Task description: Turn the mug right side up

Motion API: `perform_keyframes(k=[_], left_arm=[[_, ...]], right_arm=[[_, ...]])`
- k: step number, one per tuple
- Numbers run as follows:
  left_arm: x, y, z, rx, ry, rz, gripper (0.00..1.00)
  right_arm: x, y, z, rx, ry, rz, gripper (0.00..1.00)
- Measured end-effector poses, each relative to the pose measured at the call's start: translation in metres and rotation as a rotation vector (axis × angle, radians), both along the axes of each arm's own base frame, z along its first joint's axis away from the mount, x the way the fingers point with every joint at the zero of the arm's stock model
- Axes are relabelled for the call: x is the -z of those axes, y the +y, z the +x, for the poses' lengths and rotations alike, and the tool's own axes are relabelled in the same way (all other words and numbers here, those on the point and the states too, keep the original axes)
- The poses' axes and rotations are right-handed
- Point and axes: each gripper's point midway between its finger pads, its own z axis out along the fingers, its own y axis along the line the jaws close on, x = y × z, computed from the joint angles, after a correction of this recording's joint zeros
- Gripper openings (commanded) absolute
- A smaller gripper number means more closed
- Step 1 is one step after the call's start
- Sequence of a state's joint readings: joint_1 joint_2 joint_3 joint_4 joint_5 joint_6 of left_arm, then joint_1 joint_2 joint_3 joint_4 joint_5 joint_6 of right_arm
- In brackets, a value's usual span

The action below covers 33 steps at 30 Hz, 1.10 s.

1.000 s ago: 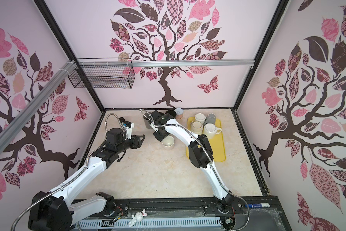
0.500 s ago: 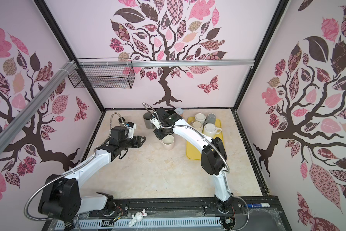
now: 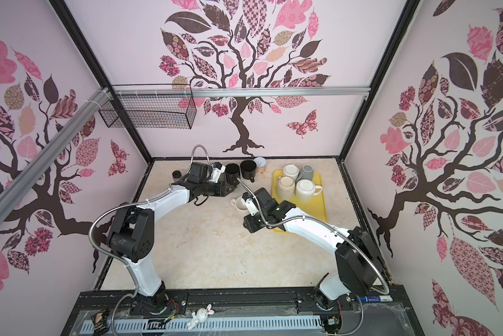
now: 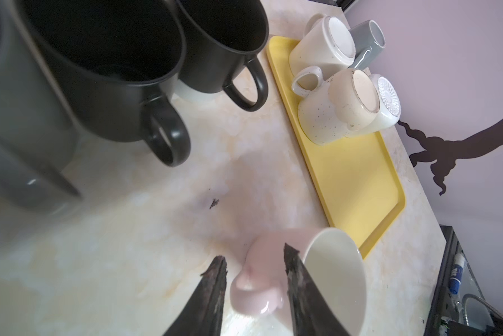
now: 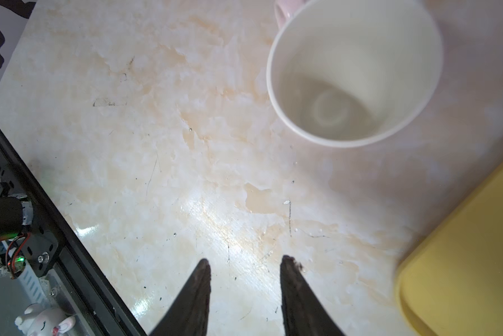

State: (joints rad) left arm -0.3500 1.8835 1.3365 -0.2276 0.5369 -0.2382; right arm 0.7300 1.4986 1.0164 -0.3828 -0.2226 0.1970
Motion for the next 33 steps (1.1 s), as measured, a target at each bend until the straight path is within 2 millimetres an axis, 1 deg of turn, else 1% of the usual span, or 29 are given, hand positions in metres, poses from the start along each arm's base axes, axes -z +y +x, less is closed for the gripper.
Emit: perform_keyframes(k=[2,5,7,10,12,15,18,23,25,28,31,32,33], left_arm=[[0.010,-0.007,-0.001,0.016,0.020,0.002,0.34],[0.027,-0.012,-0.007,0.032,0.066,0.013,0.33],[0.032,-0.010,-0.010,0.033,0.087,0.021,0.34],[0.033,-0.006,-0.017,0.033,0.094,0.025,0.35],[0.034,0.000,-0.028,0.032,0.106,0.029,0.35],[0.029,0.006,-0.048,0.036,0.115,0.030,0.36],[0.025,0.009,-0.072,0.052,0.119,0.027,0.36],[0.020,0.006,-0.110,0.095,0.122,0.025,0.37],[0.016,0.006,-0.122,0.114,0.106,0.034,0.41],[0.005,0.010,-0.133,0.143,0.038,0.071,0.51],[-0.014,0.018,-0.132,0.169,-0.093,0.126,0.65],[-0.020,0.020,-0.131,0.186,-0.146,0.148,0.71],[-0.023,0.022,-0.130,0.208,-0.194,0.175,0.73]], right_arm=[[0.008,0.001,-0.002,0.013,0.020,0.017,0.39],[0.011,0.011,0.006,0.028,0.018,0.059,0.38],[0.017,0.017,0.011,0.036,0.025,0.065,0.37],[0.034,0.022,0.018,0.043,0.051,0.039,0.37],[0.043,0.021,0.023,0.053,0.065,0.021,0.36],[0.050,0.016,0.029,0.070,0.077,0.002,0.36],[0.051,0.004,0.040,0.103,0.071,-0.006,0.36],[0.051,-0.013,0.055,0.146,0.062,-0.014,0.36],[0.051,-0.018,0.060,0.157,0.054,-0.019,0.37],[0.047,-0.019,0.064,0.155,0.041,-0.022,0.36],[0.038,-0.015,0.070,0.150,0.019,-0.013,0.36],[0.035,-0.014,0.072,0.148,0.010,-0.009,0.37],[0.034,-0.013,0.073,0.147,0.007,-0.008,0.36]])
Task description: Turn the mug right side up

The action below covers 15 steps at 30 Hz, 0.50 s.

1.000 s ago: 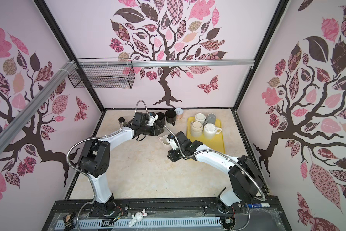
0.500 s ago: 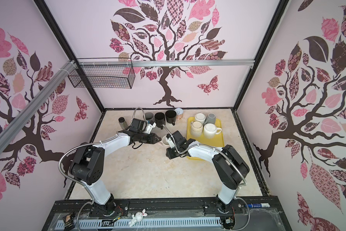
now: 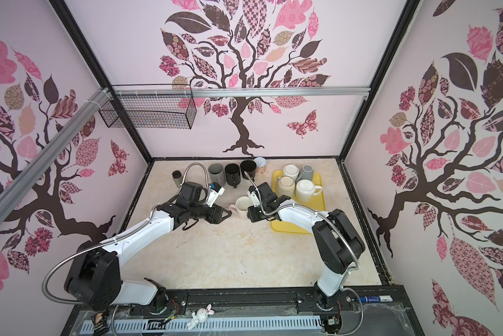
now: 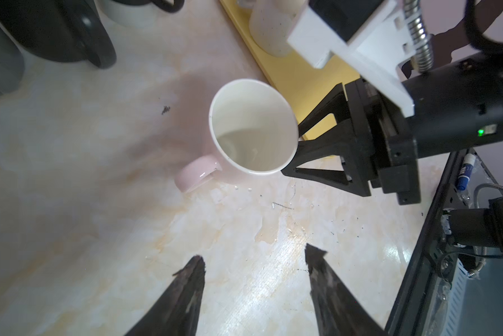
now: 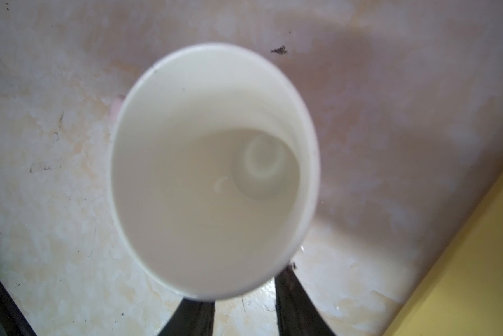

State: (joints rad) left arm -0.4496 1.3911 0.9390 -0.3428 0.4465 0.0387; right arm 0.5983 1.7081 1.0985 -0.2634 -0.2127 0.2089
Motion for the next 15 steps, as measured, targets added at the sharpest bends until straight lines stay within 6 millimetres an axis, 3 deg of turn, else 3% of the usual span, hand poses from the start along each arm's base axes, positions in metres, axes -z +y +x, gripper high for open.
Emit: perform_keyframes(k=[3,7,15], left_arm=[[0.005,0.004,0.006,0.076,-0.089,0.090,0.73],[0.030,0.005,0.023,0.211,-0.136,0.230,0.74],[0.066,0.001,0.053,0.446,-0.172,0.397,0.69]], right_arm=[[0.003,-0.002,-0.002,0.002,0.005,-0.007,0.37],[0.007,-0.012,-0.013,0.011,0.022,-0.017,0.38],[-0.013,-0.039,-0.033,0.033,0.001,-0.012,0.39]])
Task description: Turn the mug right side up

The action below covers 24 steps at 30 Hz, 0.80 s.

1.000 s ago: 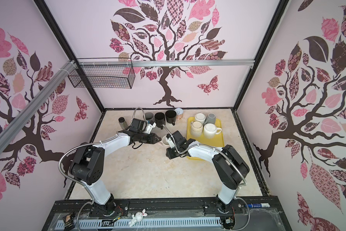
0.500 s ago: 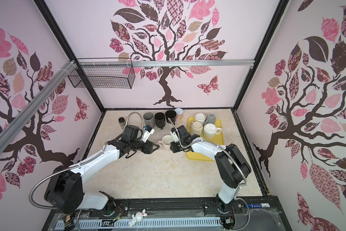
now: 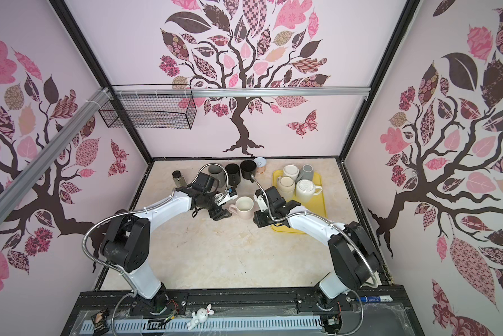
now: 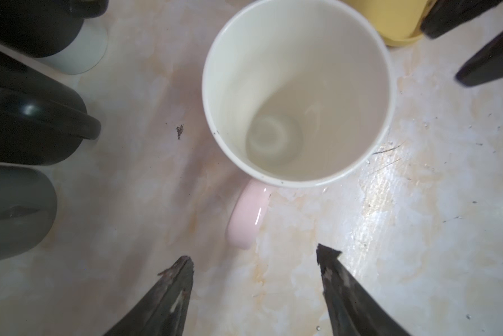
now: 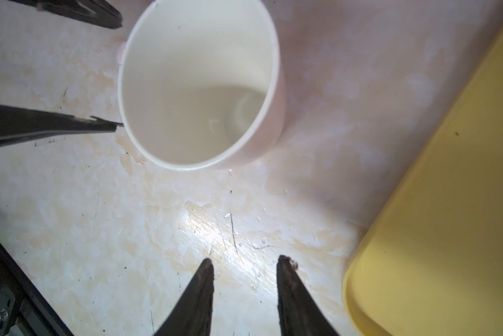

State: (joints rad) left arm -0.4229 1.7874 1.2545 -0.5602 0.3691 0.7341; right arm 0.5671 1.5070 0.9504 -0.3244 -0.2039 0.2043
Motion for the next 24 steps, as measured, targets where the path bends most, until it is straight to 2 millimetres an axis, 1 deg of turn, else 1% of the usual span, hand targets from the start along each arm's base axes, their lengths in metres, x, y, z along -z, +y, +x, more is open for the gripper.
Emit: perform_keyframes(k=[4,7,9,10,14,17,21,24], left_arm=[[0.003,-0.005,0.002,0.069,0.010,-0.002,0.64],[0.002,-0.011,-0.003,0.110,0.019,-0.014,0.60],[0.002,-0.017,-0.005,0.135,0.019,-0.020,0.55],[0.002,-0.020,-0.005,0.145,0.022,-0.023,0.51],[0.004,-0.032,-0.003,0.182,0.025,-0.033,0.31],[0.008,-0.033,-0.005,0.189,0.038,-0.035,0.20],[0.007,-0.033,-0.004,0.185,0.030,-0.033,0.10],[0.007,-0.030,-0.004,0.161,0.017,-0.027,0.03]], right_arm=[[0.003,-0.015,-0.006,0.024,0.007,-0.009,0.39],[0.004,-0.019,-0.004,0.030,0.005,-0.015,0.39],[0.004,-0.020,-0.003,0.031,0.005,-0.018,0.40],[0.004,-0.021,-0.004,0.028,0.005,-0.021,0.39],[0.003,-0.023,-0.003,0.025,0.006,-0.030,0.40],[0.003,-0.028,-0.001,0.028,0.006,-0.038,0.40],[-0.001,-0.036,0.001,0.043,-0.001,-0.042,0.40],[-0.011,-0.040,0.004,0.056,-0.027,-0.029,0.40]])
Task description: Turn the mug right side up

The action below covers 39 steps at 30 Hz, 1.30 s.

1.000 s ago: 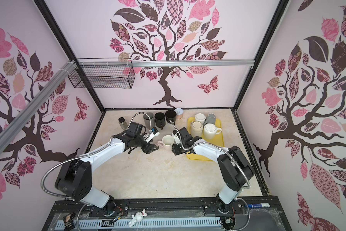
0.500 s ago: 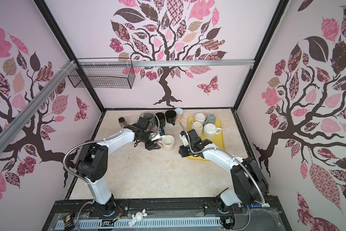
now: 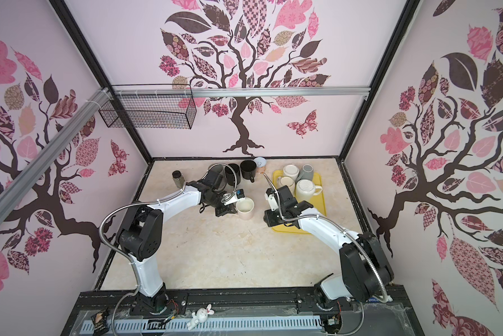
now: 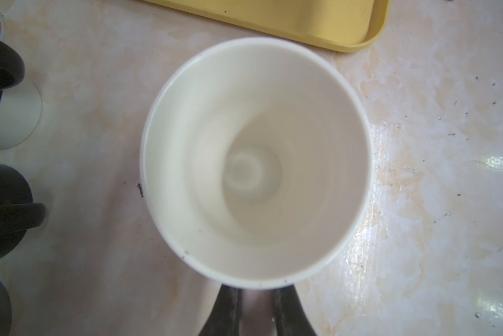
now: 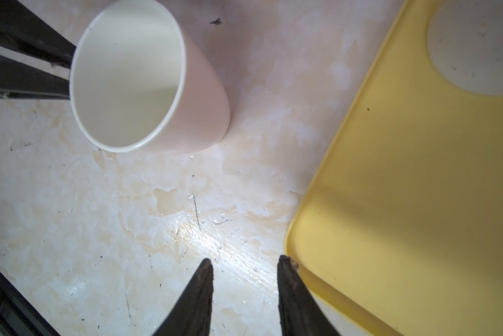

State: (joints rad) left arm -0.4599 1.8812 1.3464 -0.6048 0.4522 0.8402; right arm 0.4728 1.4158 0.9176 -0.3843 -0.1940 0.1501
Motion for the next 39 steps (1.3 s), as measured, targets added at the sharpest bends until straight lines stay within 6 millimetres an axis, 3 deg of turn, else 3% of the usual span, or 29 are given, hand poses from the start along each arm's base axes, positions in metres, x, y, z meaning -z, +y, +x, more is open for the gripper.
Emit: perform_keyframes(k=[10,15,21,26,34,39], left_arm=[[-0.004,0.037,-0.010,-0.166,-0.014,0.053,0.00],[-0.014,0.087,-0.001,-0.406,0.024,0.022,0.00],[-0.037,0.159,0.027,-0.756,-0.011,-0.052,0.00],[-0.039,0.198,0.047,-0.976,-0.019,-0.081,0.00],[-0.005,0.208,0.073,-1.188,0.084,-0.083,0.00],[-0.006,0.209,0.095,-1.303,0.069,-0.123,0.00]], right_arm=[[-0.038,-0.026,0.040,0.116,-0.075,0.078,0.40],[-0.048,-0.027,0.051,0.148,-0.102,0.120,0.40],[-0.045,-0.026,0.059,0.174,-0.091,0.150,0.41],[-0.047,-0.027,0.063,0.188,-0.101,0.164,0.41],[-0.050,-0.039,0.071,0.230,-0.118,0.170,0.42],[-0.050,-0.048,0.075,0.258,-0.124,0.159,0.43]])
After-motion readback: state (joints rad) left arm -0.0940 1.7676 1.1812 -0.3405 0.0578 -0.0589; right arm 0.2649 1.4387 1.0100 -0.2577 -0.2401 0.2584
